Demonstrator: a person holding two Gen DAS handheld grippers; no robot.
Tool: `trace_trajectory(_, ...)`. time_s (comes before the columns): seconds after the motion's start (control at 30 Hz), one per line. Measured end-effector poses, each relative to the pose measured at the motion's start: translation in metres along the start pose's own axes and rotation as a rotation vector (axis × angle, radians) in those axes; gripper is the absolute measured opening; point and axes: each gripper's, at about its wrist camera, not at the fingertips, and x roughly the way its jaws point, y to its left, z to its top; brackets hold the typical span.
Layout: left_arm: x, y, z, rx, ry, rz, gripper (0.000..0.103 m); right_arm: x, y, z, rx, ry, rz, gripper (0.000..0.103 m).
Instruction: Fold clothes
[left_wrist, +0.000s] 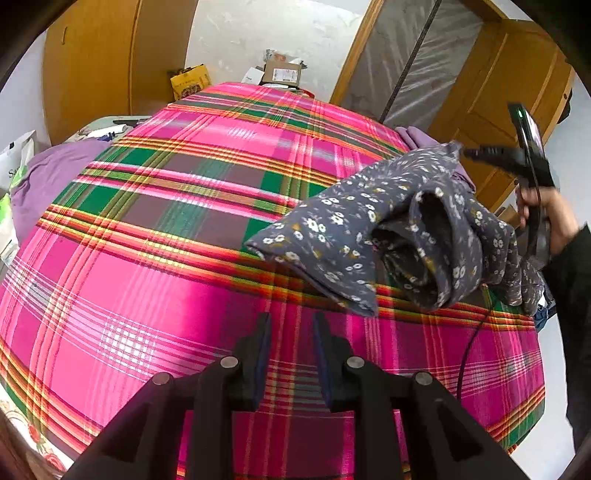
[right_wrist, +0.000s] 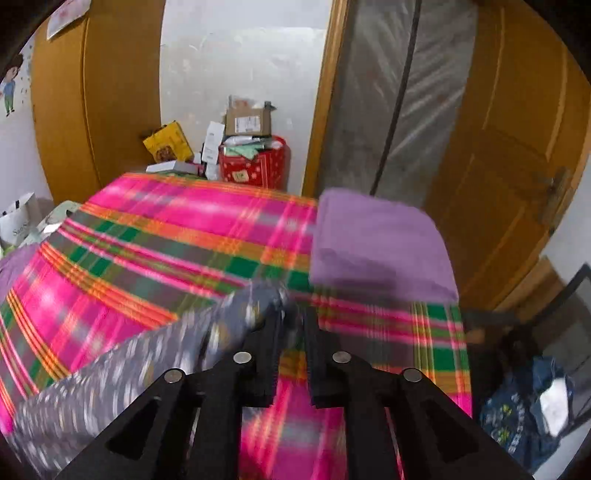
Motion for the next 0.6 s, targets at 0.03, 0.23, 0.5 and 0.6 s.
trace_trajectory(0.03, -0.002, -0.002, 0.0, 0.001, -0.007, -0.004, 0.023, -0.009, 0.002, -0.007, -0.014, -0.015, 0.03, 0.03)
trace_trajectory(0.23, -0.003, -0.009, 0.0, -0.008, -0.013, -0.019, 0.023, -0.073, 0.071, -0.044, -0.289, -0.075, 0.391, 0.05)
trace_trajectory(0.5, -0.002, -0.011, -0.006, -0.022, 0.002, -0.016, 0.023, -0.092, 0.184, -0.067, -0.78, -0.139, 0.474, 0.053)
trace_trajectory(0.6, -0.007, -0.01, -0.005, -0.018, -0.007, -0.005, 0.023, -0.062, 0.2, -0.058, -0.848, -0.047, 0.498, 0.053)
